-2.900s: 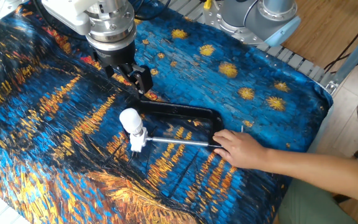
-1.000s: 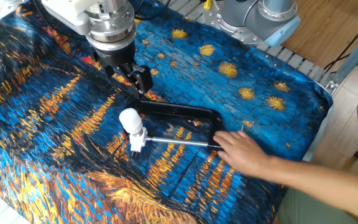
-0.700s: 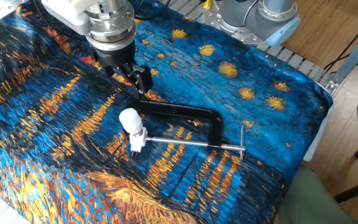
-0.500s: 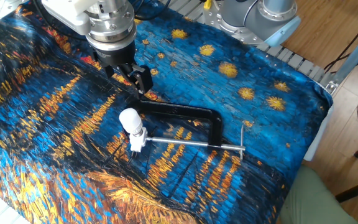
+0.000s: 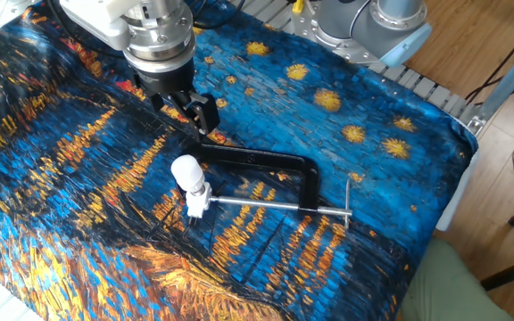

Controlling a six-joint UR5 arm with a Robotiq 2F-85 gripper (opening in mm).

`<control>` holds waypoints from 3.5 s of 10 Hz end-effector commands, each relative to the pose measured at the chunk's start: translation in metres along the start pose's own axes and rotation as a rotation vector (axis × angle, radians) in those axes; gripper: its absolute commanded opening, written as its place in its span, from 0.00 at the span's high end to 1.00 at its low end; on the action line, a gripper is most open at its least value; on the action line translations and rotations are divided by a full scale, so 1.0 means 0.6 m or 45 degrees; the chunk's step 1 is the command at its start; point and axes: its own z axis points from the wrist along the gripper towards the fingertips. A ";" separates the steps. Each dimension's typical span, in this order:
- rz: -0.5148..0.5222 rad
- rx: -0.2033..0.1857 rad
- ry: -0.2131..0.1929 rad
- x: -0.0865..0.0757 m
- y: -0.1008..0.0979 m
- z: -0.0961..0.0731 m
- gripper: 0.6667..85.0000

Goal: Install the light bulb by rotating it

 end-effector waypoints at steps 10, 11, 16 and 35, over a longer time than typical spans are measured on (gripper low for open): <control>-0.062 -0.005 -0.084 -0.024 0.011 0.002 1.00; -0.064 -0.007 -0.084 -0.024 0.012 0.003 1.00; -0.004 -0.132 -0.050 -0.008 0.042 0.002 0.77; -0.047 -0.162 0.059 0.076 0.003 0.022 0.63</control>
